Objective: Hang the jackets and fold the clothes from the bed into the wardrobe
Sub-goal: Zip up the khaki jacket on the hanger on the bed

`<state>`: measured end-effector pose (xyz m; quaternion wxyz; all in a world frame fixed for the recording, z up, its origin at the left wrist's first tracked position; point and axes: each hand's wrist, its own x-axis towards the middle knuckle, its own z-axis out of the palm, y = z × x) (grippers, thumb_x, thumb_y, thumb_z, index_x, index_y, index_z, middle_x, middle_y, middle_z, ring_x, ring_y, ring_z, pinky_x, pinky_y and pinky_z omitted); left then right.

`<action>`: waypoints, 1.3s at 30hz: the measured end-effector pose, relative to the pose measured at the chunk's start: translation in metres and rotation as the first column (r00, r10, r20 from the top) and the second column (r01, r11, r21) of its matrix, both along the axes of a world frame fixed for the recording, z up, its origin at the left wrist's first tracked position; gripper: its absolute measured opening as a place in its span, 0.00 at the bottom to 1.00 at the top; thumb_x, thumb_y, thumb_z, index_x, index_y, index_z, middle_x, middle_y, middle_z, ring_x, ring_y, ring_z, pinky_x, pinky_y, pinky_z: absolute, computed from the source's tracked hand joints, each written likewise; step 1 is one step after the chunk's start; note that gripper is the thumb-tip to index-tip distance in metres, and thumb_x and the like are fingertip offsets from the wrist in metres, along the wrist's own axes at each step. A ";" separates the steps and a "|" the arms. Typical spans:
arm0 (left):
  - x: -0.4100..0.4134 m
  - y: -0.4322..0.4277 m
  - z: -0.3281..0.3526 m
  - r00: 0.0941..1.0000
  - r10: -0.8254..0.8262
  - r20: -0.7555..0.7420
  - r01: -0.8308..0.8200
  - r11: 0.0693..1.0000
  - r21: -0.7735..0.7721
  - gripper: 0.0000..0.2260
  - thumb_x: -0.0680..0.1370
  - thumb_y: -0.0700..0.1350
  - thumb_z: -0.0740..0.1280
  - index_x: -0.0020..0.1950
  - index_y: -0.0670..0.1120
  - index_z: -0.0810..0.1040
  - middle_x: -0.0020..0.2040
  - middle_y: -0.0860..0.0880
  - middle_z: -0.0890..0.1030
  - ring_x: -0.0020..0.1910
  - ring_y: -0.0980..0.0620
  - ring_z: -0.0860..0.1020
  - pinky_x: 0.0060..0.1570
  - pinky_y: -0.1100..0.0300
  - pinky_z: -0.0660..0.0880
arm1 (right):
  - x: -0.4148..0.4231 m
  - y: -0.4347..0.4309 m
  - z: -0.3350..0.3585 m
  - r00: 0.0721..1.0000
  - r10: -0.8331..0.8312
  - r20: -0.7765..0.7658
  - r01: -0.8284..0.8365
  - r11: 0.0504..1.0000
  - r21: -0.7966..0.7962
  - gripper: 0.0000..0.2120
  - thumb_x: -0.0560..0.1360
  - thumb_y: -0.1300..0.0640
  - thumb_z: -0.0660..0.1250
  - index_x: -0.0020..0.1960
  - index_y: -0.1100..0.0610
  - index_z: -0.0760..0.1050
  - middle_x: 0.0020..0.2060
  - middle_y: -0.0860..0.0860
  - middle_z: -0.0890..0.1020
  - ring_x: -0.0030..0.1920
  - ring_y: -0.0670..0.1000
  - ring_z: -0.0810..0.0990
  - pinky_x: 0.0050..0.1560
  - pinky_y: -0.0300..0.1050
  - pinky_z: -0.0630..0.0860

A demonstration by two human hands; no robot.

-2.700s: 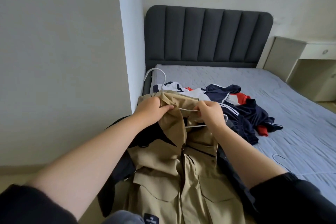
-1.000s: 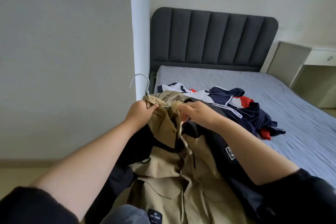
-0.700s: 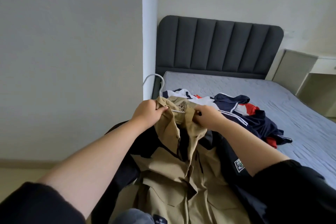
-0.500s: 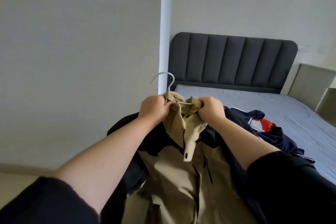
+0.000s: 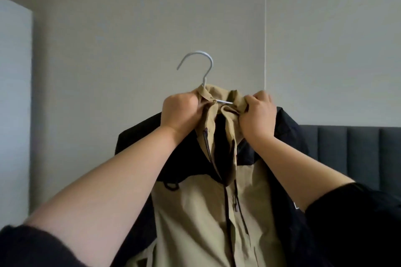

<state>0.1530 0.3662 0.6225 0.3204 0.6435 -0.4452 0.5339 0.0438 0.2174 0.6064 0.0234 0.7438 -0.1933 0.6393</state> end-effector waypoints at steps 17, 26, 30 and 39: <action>0.089 0.098 -0.054 0.934 0.357 -0.021 -0.298 0.809 0.506 0.14 0.80 0.59 0.56 0.44 0.50 0.69 0.41 0.53 0.75 0.39 0.51 0.73 0.34 0.58 0.65 | 0.073 0.066 -0.068 0.890 0.423 -0.172 -0.306 0.832 0.463 0.10 0.71 0.65 0.57 0.35 0.55 0.71 0.32 0.48 0.75 0.36 0.54 0.75 0.36 0.43 0.67; 0.049 0.089 -0.066 0.744 0.408 -0.529 -0.304 0.912 0.276 0.23 0.70 0.68 0.59 0.34 0.49 0.70 0.33 0.53 0.74 0.33 0.53 0.72 0.29 0.60 0.61 | 0.074 0.076 -0.096 0.927 0.340 -0.161 -0.224 0.844 0.488 0.06 0.73 0.64 0.58 0.40 0.55 0.72 0.43 0.50 0.72 0.39 0.54 0.70 0.41 0.44 0.66; 0.049 0.084 -0.056 0.617 0.318 -0.720 -0.118 0.942 0.315 0.12 0.73 0.48 0.67 0.32 0.45 0.70 0.32 0.49 0.73 0.34 0.47 0.72 0.31 0.61 0.64 | 0.063 0.068 -0.103 0.927 0.331 -0.175 -0.208 0.843 0.495 0.10 0.72 0.65 0.58 0.35 0.53 0.68 0.42 0.50 0.72 0.38 0.54 0.70 0.38 0.43 0.64; 0.052 0.091 -0.057 0.317 0.182 -0.931 0.219 0.941 0.259 0.06 0.79 0.44 0.65 0.45 0.45 0.78 0.40 0.46 0.81 0.37 0.48 0.81 0.37 0.58 0.77 | 0.036 0.047 -0.109 0.916 0.390 -0.094 -0.313 0.842 0.440 0.12 0.70 0.70 0.59 0.31 0.57 0.66 0.36 0.49 0.70 0.34 0.51 0.68 0.30 0.43 0.61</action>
